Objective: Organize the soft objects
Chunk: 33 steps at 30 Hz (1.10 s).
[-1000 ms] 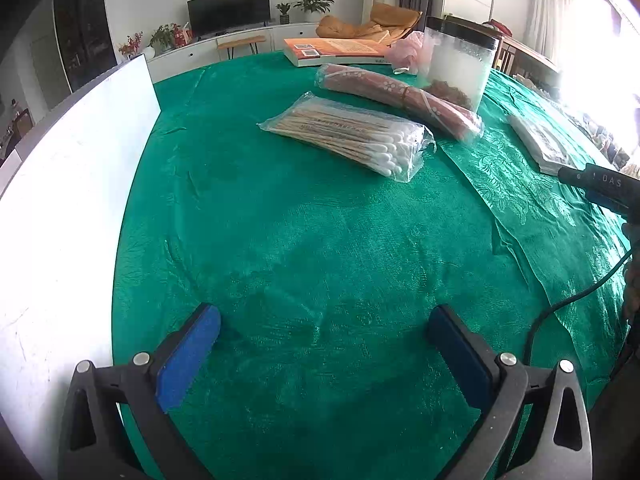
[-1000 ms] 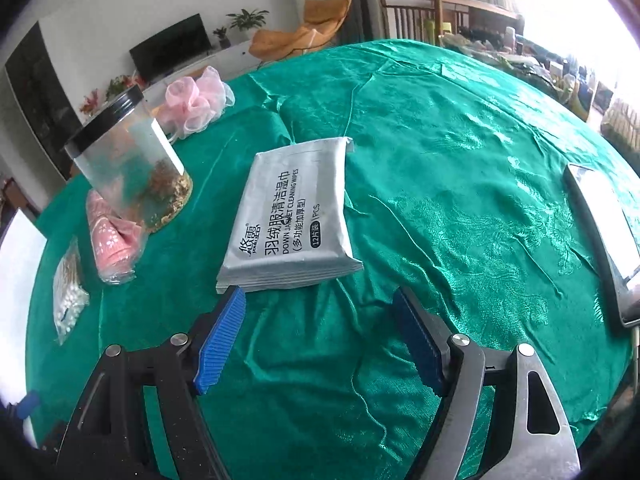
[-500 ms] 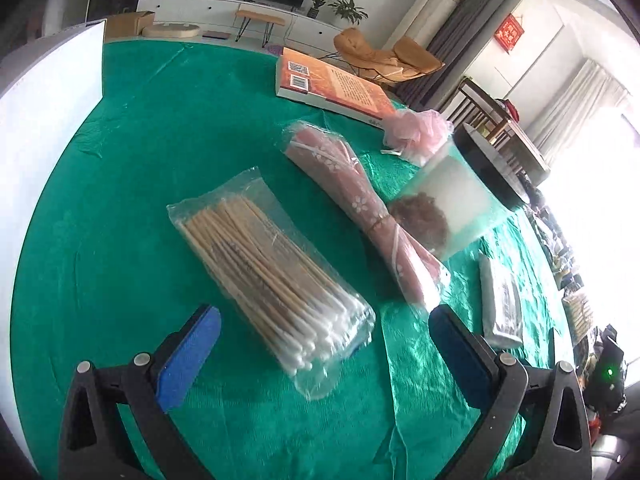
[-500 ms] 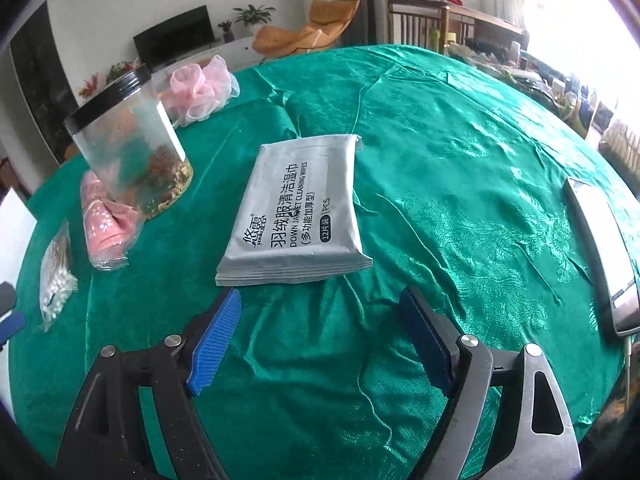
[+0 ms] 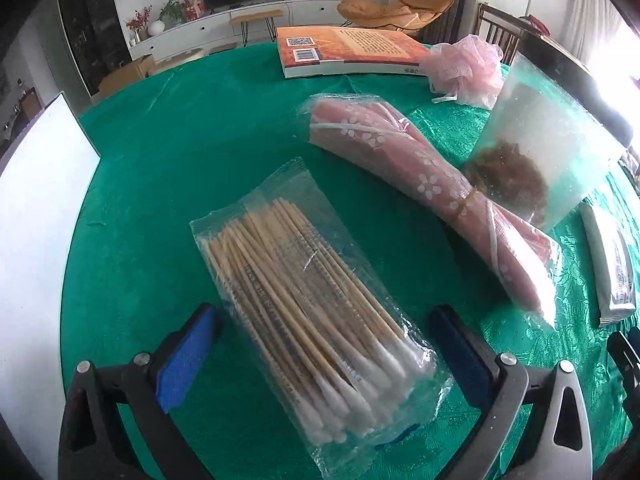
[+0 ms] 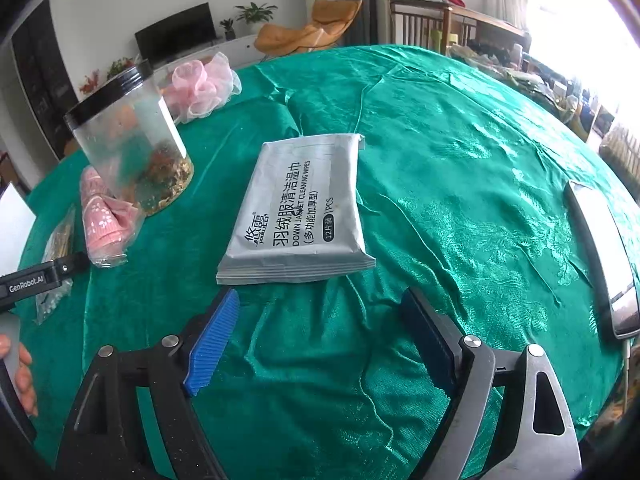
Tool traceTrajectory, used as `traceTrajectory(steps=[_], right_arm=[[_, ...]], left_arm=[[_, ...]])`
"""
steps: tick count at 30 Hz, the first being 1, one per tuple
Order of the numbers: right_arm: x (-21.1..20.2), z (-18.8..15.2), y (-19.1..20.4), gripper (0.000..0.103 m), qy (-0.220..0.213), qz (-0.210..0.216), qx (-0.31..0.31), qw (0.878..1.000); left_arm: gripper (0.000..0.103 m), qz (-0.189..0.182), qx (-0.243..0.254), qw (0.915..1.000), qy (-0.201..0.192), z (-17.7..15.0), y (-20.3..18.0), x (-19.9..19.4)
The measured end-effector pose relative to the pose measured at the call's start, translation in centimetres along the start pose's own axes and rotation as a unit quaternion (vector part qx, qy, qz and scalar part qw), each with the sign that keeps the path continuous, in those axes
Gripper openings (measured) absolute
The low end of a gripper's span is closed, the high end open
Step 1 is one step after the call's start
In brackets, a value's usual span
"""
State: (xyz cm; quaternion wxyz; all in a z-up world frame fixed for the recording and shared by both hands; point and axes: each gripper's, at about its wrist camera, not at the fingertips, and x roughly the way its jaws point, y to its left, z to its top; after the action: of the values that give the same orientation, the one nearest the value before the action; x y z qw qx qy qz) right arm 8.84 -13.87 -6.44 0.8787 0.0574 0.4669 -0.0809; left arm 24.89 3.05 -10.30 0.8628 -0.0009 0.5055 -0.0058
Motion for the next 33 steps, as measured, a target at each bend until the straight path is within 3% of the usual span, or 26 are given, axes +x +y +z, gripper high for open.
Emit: traceTrajectory(steps=[4,8,10,14,16,18,21,23,25,26,33], right_arm=[[0.0,0.0,-0.2,0.086,-0.001,0.009,0.008,1.0],[-1.2,0.6,-3.0,0.085,-0.021,0.093,0.08,0.992],[-1.5,1.4,-4.8,0.085,-0.03,0.1,0.117,0.988],[0.2,4.8,-5.7,0.085,0.021,0.107,0.11,0.988],[1.3,6.4,-3.9,0.085,0.057,0.109,0.068,0.99],[2.5,7.2,-1.3,0.085,0.103,0.098,0.02,0.99],[3.9,7.2,2.5,0.086,0.134,0.041,-0.056,0.988],[5.6,6.5,4.6,0.087,0.162,0.005,-0.115,0.98],[5.7,6.4,4.5,0.083,0.151,0.009,-0.12,0.981],[5.6,6.5,3.9,0.072,0.148,0.011,-0.106,0.983],[-0.3,8.2,0.8,0.07,0.056,0.062,-0.044,0.996]], left_arm=[[0.103,-0.001,0.006,1.0,0.006,-0.2,0.8,0.0],[0.103,-0.014,0.03,0.9993,0.019,-0.1,0.8,-0.1],[0.103,-0.019,0.04,0.9986,0.03,0.1,0.9,0.0],[0.102,-0.02,0.043,0.9982,0.036,0.1,1.1,-0.1],[0.093,-0.02,0.04,0.9988,0.018,-0.1,1.4,-0.6],[0.073,-0.021,0.04,0.999,0.002,-0.2,1.7,-1.1],[0.058,-0.026,0.039,0.9988,-0.008,-0.3,2.2,-1.5],[0.051,-0.036,0.034,0.9986,-0.016,-0.5,2.5,-2.2],[0.049,-0.049,0.022,0.9982,-0.028,-0.8,3.0,-3.1],[0.048,-0.056,0.015,0.9977,-0.036,-1.0,3.3,-3.7],[0.047,-0.117,-0.037,0.9887,-0.086,-2.9,5.0,-8.5]])
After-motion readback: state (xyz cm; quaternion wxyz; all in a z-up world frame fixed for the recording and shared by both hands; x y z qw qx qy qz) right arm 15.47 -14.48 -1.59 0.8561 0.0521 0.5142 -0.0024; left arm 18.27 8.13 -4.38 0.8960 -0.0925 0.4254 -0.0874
